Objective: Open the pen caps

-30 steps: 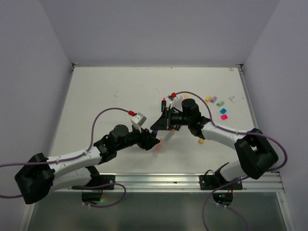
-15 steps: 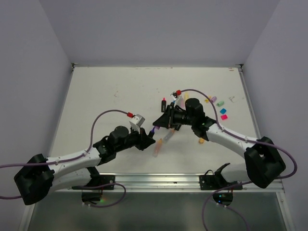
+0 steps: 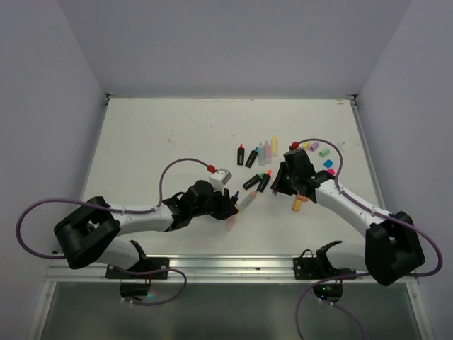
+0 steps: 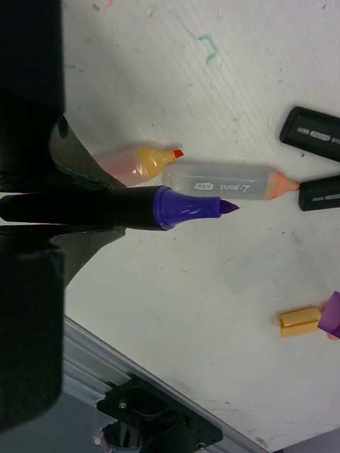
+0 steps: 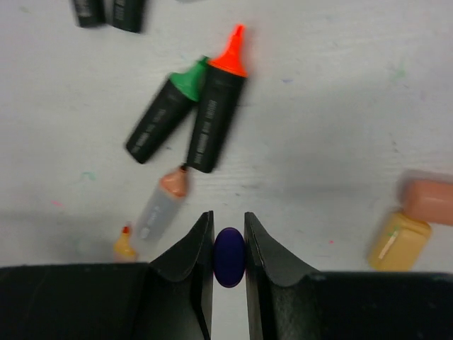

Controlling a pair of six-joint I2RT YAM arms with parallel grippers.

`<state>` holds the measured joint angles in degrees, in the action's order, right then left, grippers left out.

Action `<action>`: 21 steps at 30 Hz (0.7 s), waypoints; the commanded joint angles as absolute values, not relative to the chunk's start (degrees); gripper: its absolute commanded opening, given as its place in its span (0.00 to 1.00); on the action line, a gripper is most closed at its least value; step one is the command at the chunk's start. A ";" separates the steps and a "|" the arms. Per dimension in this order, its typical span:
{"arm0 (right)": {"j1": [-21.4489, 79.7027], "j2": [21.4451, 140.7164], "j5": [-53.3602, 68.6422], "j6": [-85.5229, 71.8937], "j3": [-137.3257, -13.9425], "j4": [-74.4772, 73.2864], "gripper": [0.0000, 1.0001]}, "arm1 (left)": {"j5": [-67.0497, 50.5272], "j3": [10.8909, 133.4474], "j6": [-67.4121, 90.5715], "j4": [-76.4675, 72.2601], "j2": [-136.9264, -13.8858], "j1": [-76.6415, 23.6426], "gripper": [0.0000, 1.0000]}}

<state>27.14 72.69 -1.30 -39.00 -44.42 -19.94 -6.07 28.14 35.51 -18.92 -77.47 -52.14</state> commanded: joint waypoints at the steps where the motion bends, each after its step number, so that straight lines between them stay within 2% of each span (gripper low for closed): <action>1: 25.23 71.37 -5.53 -39.29 -39.57 -26.45 0.00 | -7.91 32.16 36.91 -23.11 -81.46 -54.57 0.00; 11: 24.35 72.33 -11.16 -39.55 -37.62 -29.27 0.00 | -5.89 40.86 38.67 -21.37 -93.07 -59.24 0.00; 13: 24.17 72.86 -12.39 -39.29 -37.36 -29.27 0.05 | -4.05 41.92 39.37 -19.43 -94.74 -59.76 0.00; 18: 23.12 74.70 -13.01 -38.15 -37.35 -28.83 0.14 | -1.67 43.68 40.25 -13.89 -97.20 -60.12 0.11; 21: 21.98 75.85 -11.69 -37.10 -37.44 -28.13 0.26 | -1.06 44.12 40.17 -12.31 -98.17 -60.38 0.20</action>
